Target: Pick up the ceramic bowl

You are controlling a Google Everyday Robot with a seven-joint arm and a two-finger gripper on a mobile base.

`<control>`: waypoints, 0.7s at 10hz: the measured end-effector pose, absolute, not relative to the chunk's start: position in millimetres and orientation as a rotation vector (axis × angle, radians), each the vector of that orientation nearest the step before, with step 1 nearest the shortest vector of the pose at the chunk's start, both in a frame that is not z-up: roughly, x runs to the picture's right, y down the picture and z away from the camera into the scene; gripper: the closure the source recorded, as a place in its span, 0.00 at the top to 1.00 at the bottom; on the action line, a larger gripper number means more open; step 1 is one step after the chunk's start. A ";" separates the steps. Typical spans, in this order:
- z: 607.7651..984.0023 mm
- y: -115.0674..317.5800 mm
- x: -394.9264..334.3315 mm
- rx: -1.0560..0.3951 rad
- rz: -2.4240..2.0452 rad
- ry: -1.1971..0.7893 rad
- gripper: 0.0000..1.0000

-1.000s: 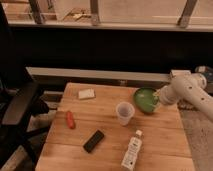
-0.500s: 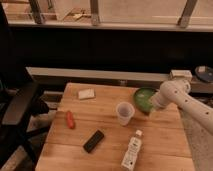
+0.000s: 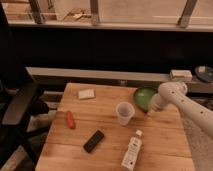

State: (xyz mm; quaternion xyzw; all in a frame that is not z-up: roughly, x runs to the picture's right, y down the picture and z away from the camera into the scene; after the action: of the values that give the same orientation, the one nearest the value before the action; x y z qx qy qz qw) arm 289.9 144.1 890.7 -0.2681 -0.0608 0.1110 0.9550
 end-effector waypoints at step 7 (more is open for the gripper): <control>815.0 38.3 279.4 -0.316 0.277 -0.227 0.00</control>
State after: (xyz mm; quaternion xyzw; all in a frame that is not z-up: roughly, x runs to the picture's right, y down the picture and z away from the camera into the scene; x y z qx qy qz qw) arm 279.4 38.3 815.0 -0.1564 -0.1124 0.1370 0.9717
